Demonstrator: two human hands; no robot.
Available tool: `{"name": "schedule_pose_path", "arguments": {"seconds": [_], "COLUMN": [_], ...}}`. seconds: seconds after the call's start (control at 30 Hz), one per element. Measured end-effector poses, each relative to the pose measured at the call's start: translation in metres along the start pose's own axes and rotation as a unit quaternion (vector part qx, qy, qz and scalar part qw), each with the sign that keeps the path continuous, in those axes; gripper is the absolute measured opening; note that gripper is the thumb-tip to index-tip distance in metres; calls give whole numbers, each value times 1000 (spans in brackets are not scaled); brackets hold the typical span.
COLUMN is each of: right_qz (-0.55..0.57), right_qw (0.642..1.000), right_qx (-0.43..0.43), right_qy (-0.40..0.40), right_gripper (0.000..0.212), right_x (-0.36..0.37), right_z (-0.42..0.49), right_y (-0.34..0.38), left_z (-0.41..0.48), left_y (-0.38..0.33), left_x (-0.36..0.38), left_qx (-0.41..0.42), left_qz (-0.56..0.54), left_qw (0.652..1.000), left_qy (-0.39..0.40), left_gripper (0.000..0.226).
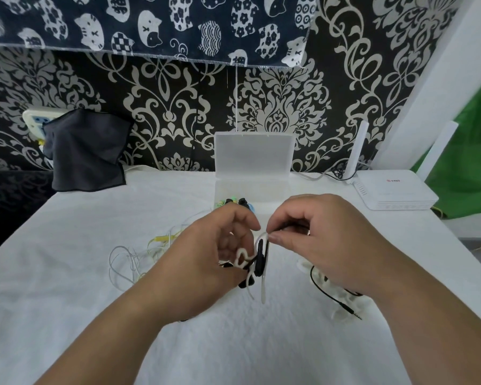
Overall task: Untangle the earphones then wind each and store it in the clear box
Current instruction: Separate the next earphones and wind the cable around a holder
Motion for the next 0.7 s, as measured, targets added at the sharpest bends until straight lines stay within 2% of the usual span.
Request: {"name": "schedule_pose_path", "arguments": {"seconds": [0.17, 0.33, 0.5, 0.6, 0.7], "right_qz": [-3, 55, 126, 170, 219], "right_qw": [1000, 995, 978, 966, 952], "right_qx": [8, 79, 131, 144, 160], "right_qy": [8, 22, 99, 133, 145], "right_gripper": [9, 20, 28, 23, 19], "right_x": [2, 6, 30, 42, 46], "right_z": [1, 1, -3, -6, -8], "right_y": [-1, -13, -9, -6, -5], "left_z": [-2, 1, 4, 4, 2], "left_y": [0, 0, 1, 4, 4], "left_x": [2, 1, -8, -19, -24], "left_qx": [-2, 13, 49, 47, 41], "left_qz": [-9, -140, -244, -188, -133], "left_qw": [999, 990, 966, 970, 973], "left_qy": [31, 18, -68, -149, -187], "left_gripper": [54, 48, 45, 51, 64]}}
Point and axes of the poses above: each hand's wrist, its own z-axis towards the middle knuckle, its own x-axis out of the palm, y = z × x, the point moved 3 cm from there along z, towards the middle knuckle, and after that the axes turned 9 degrees about -x, right-handed, at the moved point
